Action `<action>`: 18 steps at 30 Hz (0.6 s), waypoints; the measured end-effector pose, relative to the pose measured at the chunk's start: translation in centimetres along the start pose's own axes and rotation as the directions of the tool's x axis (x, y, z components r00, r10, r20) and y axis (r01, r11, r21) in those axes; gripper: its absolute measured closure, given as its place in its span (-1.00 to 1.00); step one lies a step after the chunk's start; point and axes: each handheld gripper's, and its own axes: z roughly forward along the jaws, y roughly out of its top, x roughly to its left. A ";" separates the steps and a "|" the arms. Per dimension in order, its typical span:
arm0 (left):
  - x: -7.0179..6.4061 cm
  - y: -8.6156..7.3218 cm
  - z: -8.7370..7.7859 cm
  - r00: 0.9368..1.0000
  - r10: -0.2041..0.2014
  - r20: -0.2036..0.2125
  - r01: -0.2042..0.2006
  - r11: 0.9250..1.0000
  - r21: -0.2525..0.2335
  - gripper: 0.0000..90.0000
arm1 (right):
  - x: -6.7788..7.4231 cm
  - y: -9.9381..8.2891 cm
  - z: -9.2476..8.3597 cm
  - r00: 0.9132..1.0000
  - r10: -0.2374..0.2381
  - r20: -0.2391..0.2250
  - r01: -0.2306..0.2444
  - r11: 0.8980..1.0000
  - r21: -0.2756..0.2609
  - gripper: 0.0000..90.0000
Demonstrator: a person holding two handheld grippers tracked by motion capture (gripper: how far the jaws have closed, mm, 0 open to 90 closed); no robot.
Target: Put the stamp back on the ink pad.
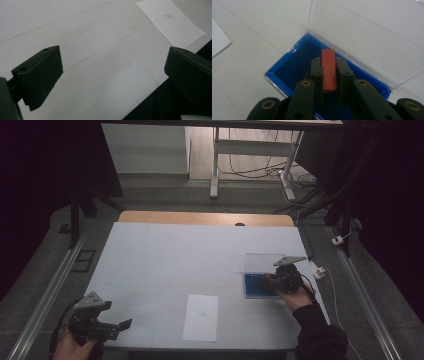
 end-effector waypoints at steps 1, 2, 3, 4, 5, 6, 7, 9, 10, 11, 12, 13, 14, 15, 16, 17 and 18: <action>0.0 0.0 0.0 1.000 0.000 0.000 0.000 1.000 0.000 -0.95 | 0.0 0.0 0.1 1.000 0.003 -0.002 -0.003 1.000 0.005 0.76; 0.0 0.0 0.0 1.000 0.000 0.000 0.000 1.000 0.000 -0.95 | 0.0 -0.1 0.2 1.000 0.004 -0.003 -0.004 1.000 0.008 0.76; 0.0 0.0 0.0 1.000 0.000 0.000 0.000 1.000 0.000 -0.96 | 0.0 -0.1 0.3 1.000 0.002 -0.003 -0.002 1.000 0.014 0.76; 0.0 0.0 0.0 1.000 0.000 0.000 0.000 1.000 0.000 -0.96 | 0.0 -0.1 0.3 1.000 0.001 -0.004 -0.001 1.000 0.017 0.76; 0.0 0.0 0.0 1.000 0.000 0.000 0.000 1.000 0.001 -0.95 | 0.0 -0.1 0.4 1.000 -0.003 -0.005 0.003 1.000 0.017 0.76; 0.0 0.0 0.0 1.000 0.000 0.000 0.000 1.000 0.001 -0.95 | 0.0 -0.1 0.4 1.000 -0.004 -0.004 0.004 1.000 0.023 0.76; 0.0 0.0 0.0 1.000 0.000 0.000 0.000 1.000 0.001 -0.95 | 0.0 -0.1 0.5 1.000 -0.005 -0.005 0.005 1.000 0.026 0.76; 0.0 0.0 0.0 1.000 0.001 0.000 -0.001 1.000 0.001 -0.95 | 0.1 -0.1 0.6 1.000 -0.006 -0.005 0.007 0.999 0.034 0.75; 0.0 0.0 0.0 1.000 0.001 0.000 -0.001 1.000 0.001 -0.95 | 0.1 -0.1 0.7 1.000 -0.007 -0.006 0.008 0.999 0.038 0.75; 0.0 0.0 0.0 1.000 0.001 0.000 -0.001 1.000 0.001 -0.95 | 0.1 -0.2 0.8 1.000 -0.007 -0.008 0.007 0.999 0.038 0.75; 0.0 0.0 0.0 1.000 0.001 0.000 -0.001 1.000 0.001 -0.95 | 0.1 -0.2 0.8 1.000 -0.007 -0.007 0.007 0.999 0.038 0.75; 0.0 0.0 0.0 1.000 0.001 0.000 -0.001 1.000 0.001 -0.95 | 0.1 -0.2 0.8 1.000 -0.005 -0.009 0.006 0.999 0.039 0.75; 0.0 0.0 0.0 1.000 0.000 0.000 0.000 1.000 0.000 -0.95 | 0.0 -0.2 0.8 1.000 -0.006 -0.009 0.006 0.999 0.040 0.75; 0.0 0.0 0.0 1.000 0.001 0.000 -0.001 1.000 0.000 -0.95 | 0.0 -0.2 0.8 1.000 -0.006 -0.012 0.006 0.999 0.039 0.74; 0.0 0.0 0.0 1.000 0.001 0.000 -0.001 1.000 0.001 -0.95 | 0.0 -0.2 0.9 1.000 -0.006 -0.013 0.006 0.999 0.040 0.72; 0.0 0.0 0.0 1.000 0.001 0.000 -0.001 1.000 0.001 -0.95 | 0.0 -0.2 0.9 1.000 -0.008 -0.011 0.008 0.999 0.044 0.70; 0.0 0.0 0.0 1.000 0.001 0.000 -0.001 1.000 0.001 -0.95 | 0.0 -0.2 0.9 1.000 -0.008 -0.011 0.008 0.999 0.045 0.68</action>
